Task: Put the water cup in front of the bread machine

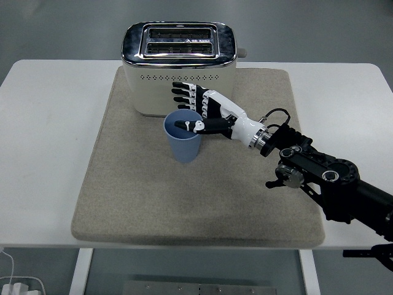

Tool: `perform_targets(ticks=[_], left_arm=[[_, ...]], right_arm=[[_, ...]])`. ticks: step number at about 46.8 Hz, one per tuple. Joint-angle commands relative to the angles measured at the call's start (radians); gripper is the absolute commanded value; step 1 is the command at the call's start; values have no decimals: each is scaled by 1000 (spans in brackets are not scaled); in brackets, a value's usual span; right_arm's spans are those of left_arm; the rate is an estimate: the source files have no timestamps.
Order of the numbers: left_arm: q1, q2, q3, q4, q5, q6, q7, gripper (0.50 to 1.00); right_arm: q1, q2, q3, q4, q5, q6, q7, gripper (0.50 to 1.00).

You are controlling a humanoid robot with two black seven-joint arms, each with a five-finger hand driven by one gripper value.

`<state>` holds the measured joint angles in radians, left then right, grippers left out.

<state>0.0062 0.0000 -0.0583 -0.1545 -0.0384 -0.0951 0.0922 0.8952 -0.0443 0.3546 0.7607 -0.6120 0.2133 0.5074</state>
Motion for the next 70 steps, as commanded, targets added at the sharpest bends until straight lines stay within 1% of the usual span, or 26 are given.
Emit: perform_targets(ticks=[1,7,11,18,27,33,39,45,48,52,57,59,66,70], left_arm=[[0,0,0,0,0,0,0,1000],[0,0,0,0,0,0,0,1000],[0,0,0,0,0,0,0,1000],[0,0,0,0,0,-1,0,1000],[0,0,0,0,0,0,0,1000],[0,0,0,0,0,0,0,1000],[0,0,0,0,0,0,0,1000],[0,0,0,0,0,0,0,1000],[0,0,0,0,0,0,0,1000],[0,0,0,0,0,0,0,1000],[0,0,0,0,0,0,0,1000],[0,0,0,1,0,0,0,1000],[0,0,0,0,0,0,0,1000],[0,0,0,0,0,-1,1,1000]], right_arm=[[2,-12,0,3,0,21,2,915],[2,-32,29,3,1,93,2,915],[1,-43,49,3,0,113,2,913],[1,-80,50,3,1,129,2,915],[-5,-126,49,3,0,202,42,915],[-6,-166,50,2,0,227,49,915],[-13,-213,47,-4,0,258,89,915],[-32,-273,46,-18,0,261,102,917],[-42,-284,47,-55,0,253,100,917],[-44,-279,63,-122,3,245,99,917],[-48,-272,96,-159,53,215,86,917],[-50,-272,98,-164,81,198,73,917],[-29,-267,101,-169,182,156,-30,917],[-6,-246,101,-181,248,138,-82,917]])
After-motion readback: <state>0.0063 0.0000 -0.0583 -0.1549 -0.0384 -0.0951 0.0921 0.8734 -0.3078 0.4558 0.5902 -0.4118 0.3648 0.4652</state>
